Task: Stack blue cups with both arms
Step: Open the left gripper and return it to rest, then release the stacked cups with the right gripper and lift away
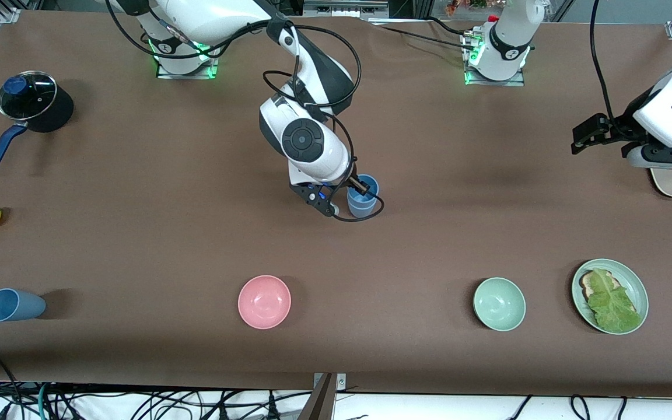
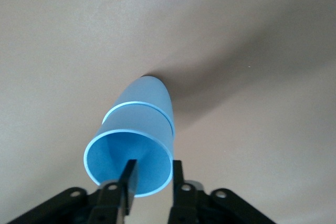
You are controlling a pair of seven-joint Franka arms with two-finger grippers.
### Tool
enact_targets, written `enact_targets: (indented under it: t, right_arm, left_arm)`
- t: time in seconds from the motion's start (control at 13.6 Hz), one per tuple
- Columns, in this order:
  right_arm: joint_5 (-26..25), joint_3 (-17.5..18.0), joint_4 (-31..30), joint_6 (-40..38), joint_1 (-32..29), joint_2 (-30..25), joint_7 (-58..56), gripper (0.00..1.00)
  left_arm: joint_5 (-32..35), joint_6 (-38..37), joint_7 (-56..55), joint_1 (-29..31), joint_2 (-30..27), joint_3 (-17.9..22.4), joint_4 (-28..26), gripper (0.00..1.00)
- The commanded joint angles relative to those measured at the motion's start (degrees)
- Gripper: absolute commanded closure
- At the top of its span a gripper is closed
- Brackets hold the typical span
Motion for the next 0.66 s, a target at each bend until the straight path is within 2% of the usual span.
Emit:
enact_targets:
  t: [0.0, 0.15, 0.44, 0.59]
  right_arm:
    - [-1.84, -0.44, 2.37, -4.64, -0.06, -0.11, -0.10, 0.00]
    - [-1.76, -1.06, 2.63, -8.50, -1.46, -1.60, -2.63, 0.00]
    - [-2.02, -0.88, 2.37, -17.90, -8.05, -6.69, -15.89, 0.00]
    - [-2.28, -3.85, 1.85, -22.82, -9.38, -8.19, -22.13, 0.00]
  left_arm:
    - [-0.91, 1.78, 3.80, -0.31, -1.53, 1.47, -1.89, 0.00]
    - [-0.82, 1.60, 3.72, -0.22, -1.44, 1.47, -1.89, 0.00]
    - [-0.82, 1.43, 3.72, -0.22, -1.53, 1.47, -1.89, 0.00]
    - [-0.82, 1.34, 3.63, -0.22, -1.53, 1.47, -1.89, 0.00]
